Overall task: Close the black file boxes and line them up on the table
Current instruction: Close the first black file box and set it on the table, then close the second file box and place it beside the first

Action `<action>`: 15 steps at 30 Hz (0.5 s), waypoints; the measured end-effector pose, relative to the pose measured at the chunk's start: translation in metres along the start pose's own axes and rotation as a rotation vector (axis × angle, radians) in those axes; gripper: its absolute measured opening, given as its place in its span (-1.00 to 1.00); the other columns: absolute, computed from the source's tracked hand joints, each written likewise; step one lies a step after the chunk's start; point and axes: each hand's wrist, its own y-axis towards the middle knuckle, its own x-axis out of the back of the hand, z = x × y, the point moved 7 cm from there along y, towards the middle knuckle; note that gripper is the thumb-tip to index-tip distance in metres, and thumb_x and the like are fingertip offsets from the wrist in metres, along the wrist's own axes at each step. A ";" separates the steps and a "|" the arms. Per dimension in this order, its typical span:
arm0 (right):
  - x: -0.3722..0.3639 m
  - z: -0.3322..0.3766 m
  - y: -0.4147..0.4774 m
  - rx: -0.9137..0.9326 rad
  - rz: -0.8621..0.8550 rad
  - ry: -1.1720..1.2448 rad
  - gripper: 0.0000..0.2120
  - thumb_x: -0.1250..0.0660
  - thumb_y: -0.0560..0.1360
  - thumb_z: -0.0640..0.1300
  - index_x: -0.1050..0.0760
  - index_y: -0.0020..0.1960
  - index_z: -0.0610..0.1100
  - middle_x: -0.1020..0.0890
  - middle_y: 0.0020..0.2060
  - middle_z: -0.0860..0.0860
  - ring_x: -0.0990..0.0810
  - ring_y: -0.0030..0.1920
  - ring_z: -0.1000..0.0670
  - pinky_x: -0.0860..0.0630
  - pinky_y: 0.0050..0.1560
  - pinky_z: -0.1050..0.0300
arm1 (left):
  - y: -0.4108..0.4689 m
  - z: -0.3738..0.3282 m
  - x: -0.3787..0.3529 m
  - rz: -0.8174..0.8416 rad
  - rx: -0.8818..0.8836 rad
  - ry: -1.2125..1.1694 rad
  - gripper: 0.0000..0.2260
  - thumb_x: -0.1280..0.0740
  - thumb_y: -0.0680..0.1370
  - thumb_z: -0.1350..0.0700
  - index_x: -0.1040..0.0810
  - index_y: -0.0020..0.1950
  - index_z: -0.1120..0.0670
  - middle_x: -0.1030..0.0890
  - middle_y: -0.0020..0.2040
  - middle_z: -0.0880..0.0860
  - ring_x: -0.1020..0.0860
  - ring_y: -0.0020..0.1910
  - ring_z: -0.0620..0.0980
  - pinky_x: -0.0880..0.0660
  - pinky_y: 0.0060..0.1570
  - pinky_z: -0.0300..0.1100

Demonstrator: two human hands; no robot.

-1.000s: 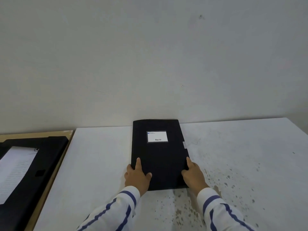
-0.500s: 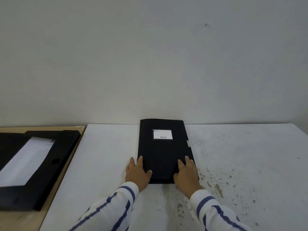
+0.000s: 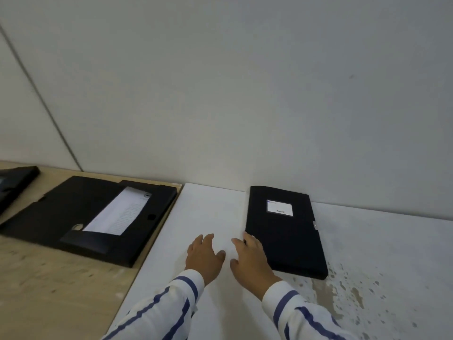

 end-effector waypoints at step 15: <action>-0.084 0.177 0.039 0.230 0.112 -0.031 -0.51 -0.18 0.58 -0.11 -0.15 0.48 -0.02 -0.06 0.54 -0.03 0.01 0.53 -0.09 -0.14 0.48 -0.01 | 0.026 0.147 0.148 -0.186 0.220 -0.174 -0.46 -0.31 0.53 -0.02 -0.24 0.47 0.05 -0.30 0.49 0.11 -0.29 0.44 0.19 -0.33 0.40 0.13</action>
